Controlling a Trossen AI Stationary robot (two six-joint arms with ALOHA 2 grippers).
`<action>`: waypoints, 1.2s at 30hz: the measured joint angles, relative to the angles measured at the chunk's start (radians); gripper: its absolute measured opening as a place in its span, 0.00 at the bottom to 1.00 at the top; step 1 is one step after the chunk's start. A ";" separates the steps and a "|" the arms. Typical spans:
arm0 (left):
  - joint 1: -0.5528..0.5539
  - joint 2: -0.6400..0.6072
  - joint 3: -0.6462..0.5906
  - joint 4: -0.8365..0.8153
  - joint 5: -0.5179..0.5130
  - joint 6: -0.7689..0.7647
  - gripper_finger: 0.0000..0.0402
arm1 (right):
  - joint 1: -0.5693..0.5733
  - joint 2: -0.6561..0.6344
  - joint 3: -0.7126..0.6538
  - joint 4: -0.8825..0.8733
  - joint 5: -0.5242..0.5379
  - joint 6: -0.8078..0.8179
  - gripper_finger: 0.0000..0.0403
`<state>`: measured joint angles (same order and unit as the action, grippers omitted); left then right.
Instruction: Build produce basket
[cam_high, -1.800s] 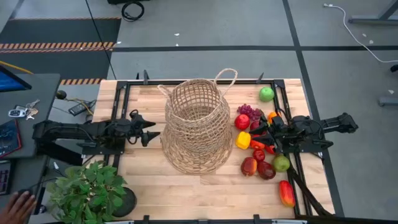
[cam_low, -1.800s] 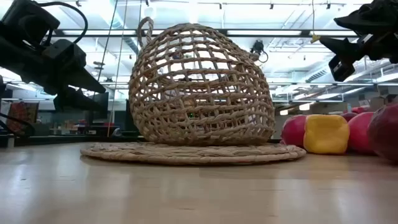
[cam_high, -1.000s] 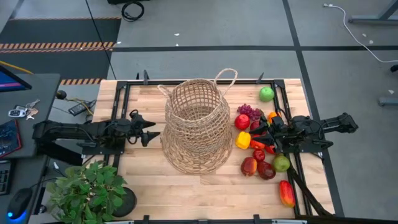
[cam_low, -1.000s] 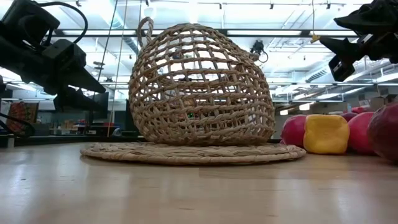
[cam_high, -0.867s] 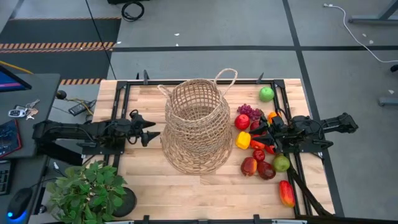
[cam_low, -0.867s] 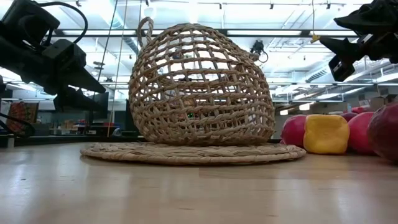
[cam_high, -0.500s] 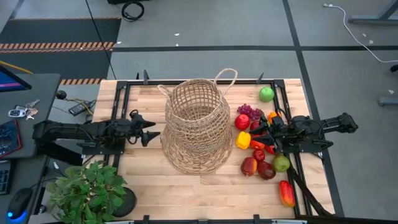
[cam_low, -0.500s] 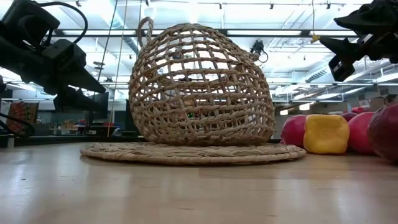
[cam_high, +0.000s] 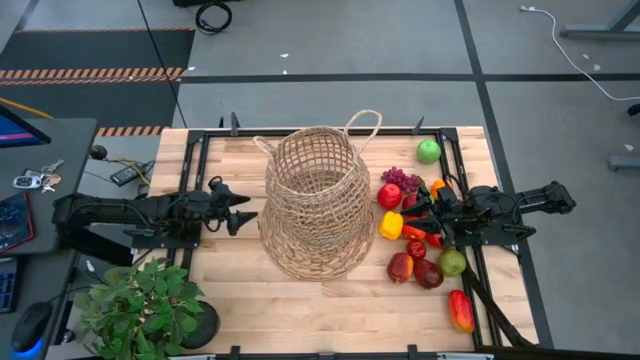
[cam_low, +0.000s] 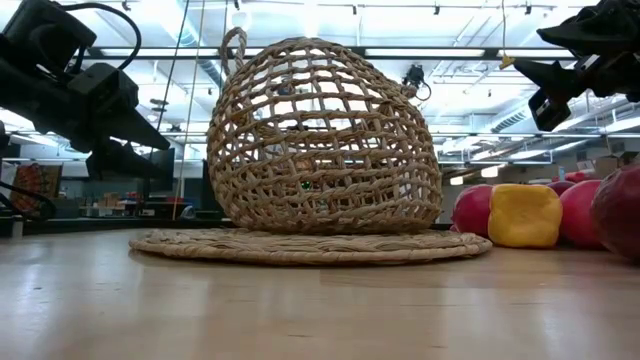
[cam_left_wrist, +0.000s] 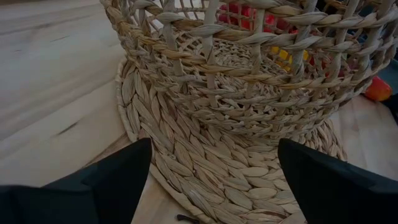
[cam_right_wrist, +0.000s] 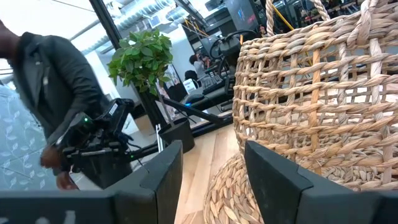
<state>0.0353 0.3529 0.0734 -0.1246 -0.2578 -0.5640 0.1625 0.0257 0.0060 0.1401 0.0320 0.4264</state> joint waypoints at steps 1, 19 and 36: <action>0.000 0.000 0.000 0.000 0.000 0.000 0.89 | 0.000 0.000 0.000 0.000 0.000 0.000 0.44; 0.000 0.000 0.000 0.000 0.000 0.000 0.89 | 0.000 0.000 0.000 0.000 0.000 0.000 0.44; 0.000 0.000 0.000 0.000 0.000 0.000 0.89 | -0.003 0.000 0.000 0.006 0.071 -0.030 0.44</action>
<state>0.0353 0.3530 0.0734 -0.1246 -0.2581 -0.5640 0.1596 0.0257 0.0059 0.1463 0.1035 0.3959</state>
